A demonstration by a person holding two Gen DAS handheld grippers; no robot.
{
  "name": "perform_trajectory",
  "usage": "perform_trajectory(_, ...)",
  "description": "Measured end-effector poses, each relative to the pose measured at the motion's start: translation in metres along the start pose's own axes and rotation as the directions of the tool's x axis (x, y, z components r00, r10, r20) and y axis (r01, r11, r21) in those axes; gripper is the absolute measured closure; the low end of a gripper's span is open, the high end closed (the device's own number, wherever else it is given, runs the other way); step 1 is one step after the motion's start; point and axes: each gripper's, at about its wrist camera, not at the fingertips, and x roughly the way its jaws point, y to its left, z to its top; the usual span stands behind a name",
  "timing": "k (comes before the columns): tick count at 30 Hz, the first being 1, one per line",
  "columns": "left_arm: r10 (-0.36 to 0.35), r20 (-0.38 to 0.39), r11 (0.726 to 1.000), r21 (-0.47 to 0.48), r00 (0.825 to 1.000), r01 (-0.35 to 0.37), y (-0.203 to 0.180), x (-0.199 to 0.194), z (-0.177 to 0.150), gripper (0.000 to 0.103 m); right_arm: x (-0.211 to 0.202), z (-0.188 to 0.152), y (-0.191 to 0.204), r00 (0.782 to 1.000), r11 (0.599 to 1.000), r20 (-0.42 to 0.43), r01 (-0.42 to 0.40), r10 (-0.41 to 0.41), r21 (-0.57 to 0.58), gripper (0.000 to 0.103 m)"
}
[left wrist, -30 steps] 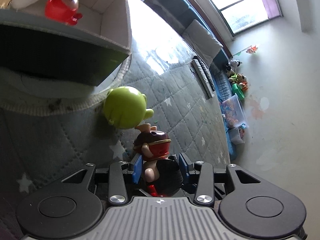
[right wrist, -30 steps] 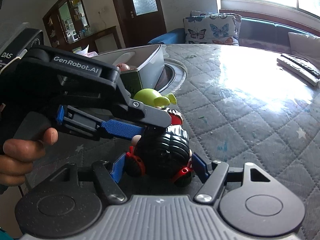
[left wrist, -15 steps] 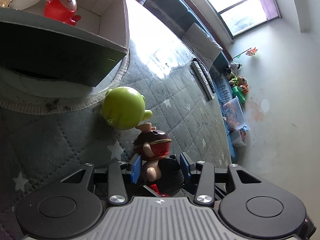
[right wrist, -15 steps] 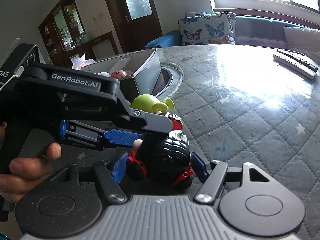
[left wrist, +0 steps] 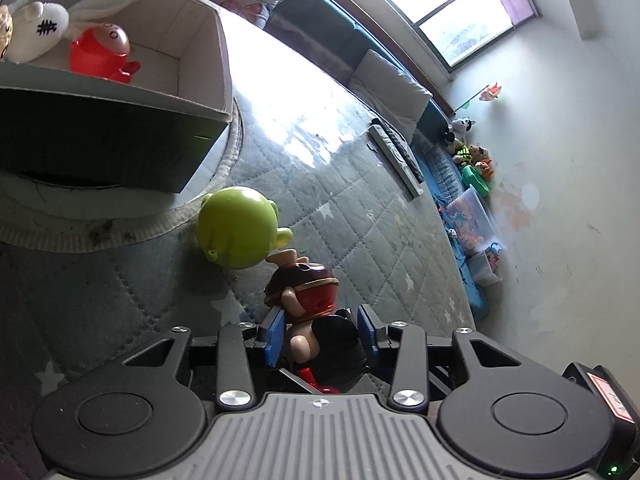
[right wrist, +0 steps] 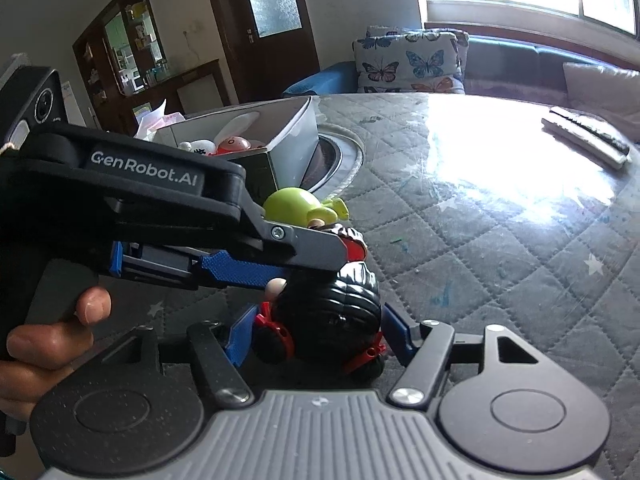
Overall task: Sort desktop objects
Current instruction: 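Close the left tool on the black-and-red figure toy, then lift the figure toy with the left tool and carry it over the box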
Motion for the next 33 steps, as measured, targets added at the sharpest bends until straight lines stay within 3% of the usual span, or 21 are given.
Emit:
perform_trajectory(9,-0.012,0.025,0.999,0.034,1.000,0.011,-0.004,-0.017,-0.007,0.062,-0.010,0.000,0.014,1.000,1.000,0.005,0.002,-0.002,-0.026,0.038)
perform_trajectory(16,-0.048,0.151,0.997,0.062,0.987,0.039,-0.013,-0.065,0.006,0.062,-0.029,0.030,0.045,0.996,0.989,0.088,0.007,0.006,-0.148,0.038)
perform_trajectory(25,-0.015,0.300,0.998,0.059,0.954,-0.003,0.003,-0.110,0.066,0.062,-0.002,0.106,0.083,0.983,0.961,0.158,-0.052,0.098,-0.271,0.038)
perform_trajectory(33,0.037,0.310,0.997,-0.073,0.950,-0.014,0.054,-0.103,0.118,0.062,0.061,0.155,0.096,0.983,0.951,0.092,-0.127,0.159,-0.280,0.038)
